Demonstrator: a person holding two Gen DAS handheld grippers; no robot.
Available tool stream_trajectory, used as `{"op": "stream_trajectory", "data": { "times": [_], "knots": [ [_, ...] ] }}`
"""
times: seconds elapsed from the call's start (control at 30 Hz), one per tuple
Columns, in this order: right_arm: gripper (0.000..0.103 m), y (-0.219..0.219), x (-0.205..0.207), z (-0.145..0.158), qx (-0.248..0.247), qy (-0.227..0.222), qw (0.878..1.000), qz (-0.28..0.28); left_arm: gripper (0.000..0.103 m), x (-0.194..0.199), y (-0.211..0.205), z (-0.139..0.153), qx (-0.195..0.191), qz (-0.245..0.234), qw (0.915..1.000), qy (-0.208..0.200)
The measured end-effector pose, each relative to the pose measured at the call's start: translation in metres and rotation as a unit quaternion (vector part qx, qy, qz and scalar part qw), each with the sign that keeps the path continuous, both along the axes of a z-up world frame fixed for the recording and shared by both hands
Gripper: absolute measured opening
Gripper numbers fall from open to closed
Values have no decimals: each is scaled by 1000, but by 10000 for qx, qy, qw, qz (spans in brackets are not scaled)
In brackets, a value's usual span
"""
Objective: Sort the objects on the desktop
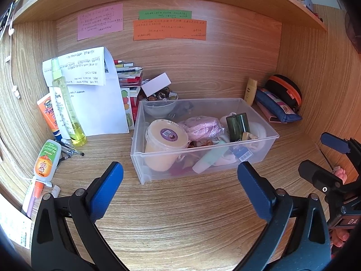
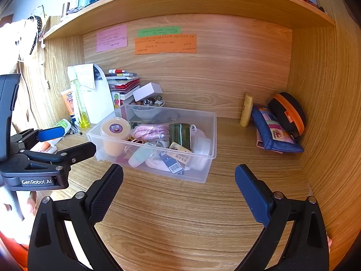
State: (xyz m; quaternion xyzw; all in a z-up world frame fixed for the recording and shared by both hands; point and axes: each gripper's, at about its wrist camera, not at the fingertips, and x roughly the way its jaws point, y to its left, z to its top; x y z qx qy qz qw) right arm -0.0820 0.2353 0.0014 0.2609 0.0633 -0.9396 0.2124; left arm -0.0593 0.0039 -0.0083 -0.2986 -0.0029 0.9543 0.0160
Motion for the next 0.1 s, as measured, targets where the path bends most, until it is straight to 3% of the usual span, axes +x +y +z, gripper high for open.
{"op": "stream_trajectory", "data": {
  "times": [0.1],
  "knots": [
    [99, 0, -1, -1, -2, -18, 10000, 2, 102, 0, 1, 0, -15, -27, 10000, -20]
  ]
}}
